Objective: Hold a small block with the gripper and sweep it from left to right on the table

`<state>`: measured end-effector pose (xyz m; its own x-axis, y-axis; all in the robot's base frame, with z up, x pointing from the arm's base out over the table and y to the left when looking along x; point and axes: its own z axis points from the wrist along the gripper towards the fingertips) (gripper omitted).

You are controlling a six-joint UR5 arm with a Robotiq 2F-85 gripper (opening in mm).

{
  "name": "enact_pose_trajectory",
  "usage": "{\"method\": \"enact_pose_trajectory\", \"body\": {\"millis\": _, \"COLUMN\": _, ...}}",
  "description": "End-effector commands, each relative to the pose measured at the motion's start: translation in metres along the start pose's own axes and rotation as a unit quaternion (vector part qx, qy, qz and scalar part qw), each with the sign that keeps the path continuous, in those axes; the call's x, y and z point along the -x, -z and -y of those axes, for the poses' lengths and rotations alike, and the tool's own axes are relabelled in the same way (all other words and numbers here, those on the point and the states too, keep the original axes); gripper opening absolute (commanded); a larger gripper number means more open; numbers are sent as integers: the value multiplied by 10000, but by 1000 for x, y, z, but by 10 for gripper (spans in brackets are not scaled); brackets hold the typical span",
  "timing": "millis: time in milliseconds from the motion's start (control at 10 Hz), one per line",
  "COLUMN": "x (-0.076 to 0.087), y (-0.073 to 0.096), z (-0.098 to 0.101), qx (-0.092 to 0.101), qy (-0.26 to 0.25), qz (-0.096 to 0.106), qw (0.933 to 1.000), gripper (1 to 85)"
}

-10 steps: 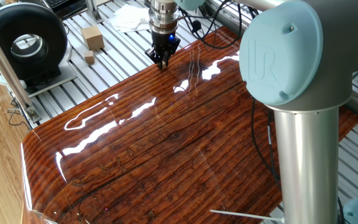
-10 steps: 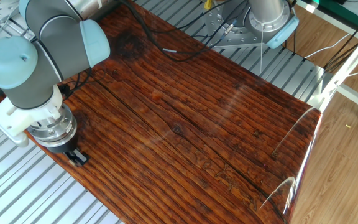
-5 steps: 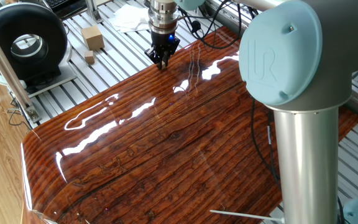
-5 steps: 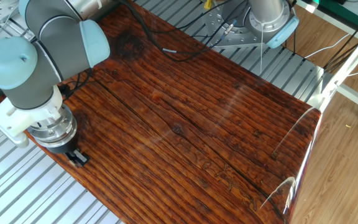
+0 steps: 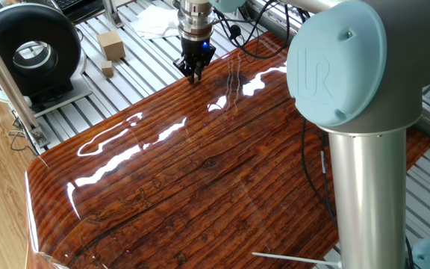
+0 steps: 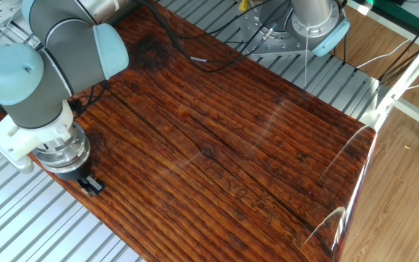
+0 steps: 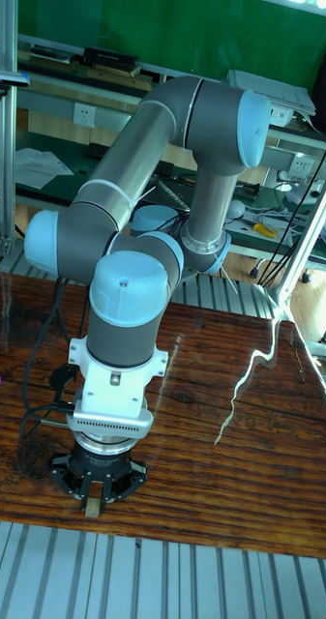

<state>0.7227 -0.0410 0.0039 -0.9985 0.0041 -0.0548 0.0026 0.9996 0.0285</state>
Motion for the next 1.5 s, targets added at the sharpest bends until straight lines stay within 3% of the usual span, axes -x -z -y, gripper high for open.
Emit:
{"method": "enact_pose_trajectory", "body": {"millis": 0, "x": 1, "y": 1, "z": -2, "qx": 62, "qy": -38, "qz": 7, "qw": 10000, "gripper": 13}}
{"method": "enact_pose_trajectory", "body": {"millis": 1400, "x": 3, "y": 1, "z": -12, "qx": 55, "qy": -122, "qz": -8, "qw": 9999, "gripper": 13}}
